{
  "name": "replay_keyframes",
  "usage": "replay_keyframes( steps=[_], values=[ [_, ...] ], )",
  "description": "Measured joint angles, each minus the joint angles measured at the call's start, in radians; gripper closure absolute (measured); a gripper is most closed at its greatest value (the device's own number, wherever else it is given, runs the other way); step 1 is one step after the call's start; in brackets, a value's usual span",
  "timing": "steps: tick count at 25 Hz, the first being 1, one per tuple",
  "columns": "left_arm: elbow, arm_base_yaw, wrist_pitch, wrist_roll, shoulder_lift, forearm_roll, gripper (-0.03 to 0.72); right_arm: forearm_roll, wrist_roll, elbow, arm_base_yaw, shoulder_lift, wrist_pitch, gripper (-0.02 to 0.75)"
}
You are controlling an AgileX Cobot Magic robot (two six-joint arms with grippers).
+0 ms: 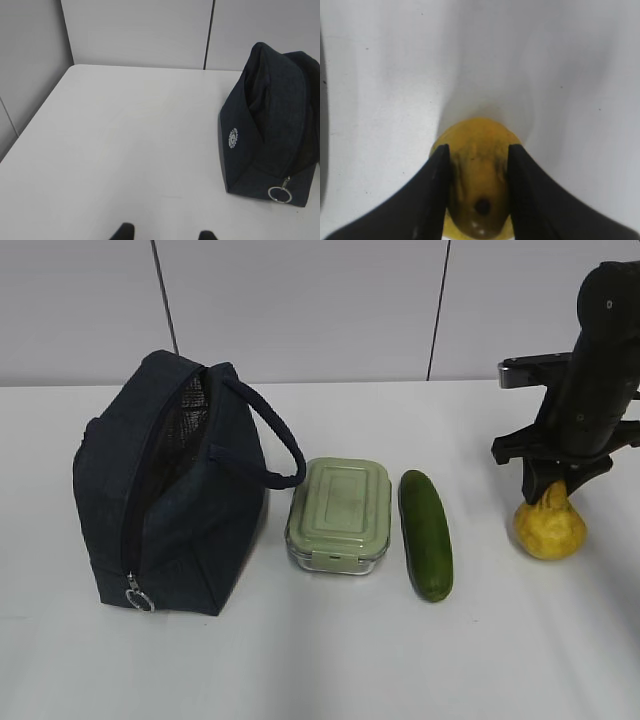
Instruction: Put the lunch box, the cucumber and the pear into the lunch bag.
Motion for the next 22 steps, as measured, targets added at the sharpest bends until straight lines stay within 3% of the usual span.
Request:
replay_keyframes(
  steps=[22],
  values=[
    [-0.001,0.0,-0.001,0.0,0.042,-0.033,0.446,0.085,-0.025,-0.083,0.0,0.002,0.079,0.471]
  ],
)
